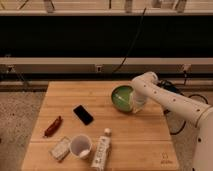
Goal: Pick up the ceramic bowl
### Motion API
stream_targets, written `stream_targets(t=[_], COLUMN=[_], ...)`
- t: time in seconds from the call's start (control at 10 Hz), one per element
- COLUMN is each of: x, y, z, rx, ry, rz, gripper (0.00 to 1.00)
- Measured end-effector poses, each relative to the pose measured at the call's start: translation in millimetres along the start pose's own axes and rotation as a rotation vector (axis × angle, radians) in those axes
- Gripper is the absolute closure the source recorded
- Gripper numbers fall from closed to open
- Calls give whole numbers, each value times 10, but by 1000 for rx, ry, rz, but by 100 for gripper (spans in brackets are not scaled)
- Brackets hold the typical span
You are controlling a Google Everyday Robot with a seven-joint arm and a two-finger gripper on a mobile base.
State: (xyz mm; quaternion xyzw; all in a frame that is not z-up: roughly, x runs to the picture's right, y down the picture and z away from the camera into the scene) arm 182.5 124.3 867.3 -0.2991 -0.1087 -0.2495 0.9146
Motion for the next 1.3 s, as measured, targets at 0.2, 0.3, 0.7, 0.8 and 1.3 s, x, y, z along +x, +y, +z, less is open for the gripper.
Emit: stream_targets(t=[0.2,0.3,0.7,0.8,1.3], x=[-11,-8,-14,-13,-17], y=[-43,-50,-118,-120,-190], z=[-279,-330,-511,-597,-756], rx=[-3,-4,3,0,8], ry=[9,14,38,43,71], rz=[-16,-21,-49,-54,-85], gripper=[98,98,98,98,98])
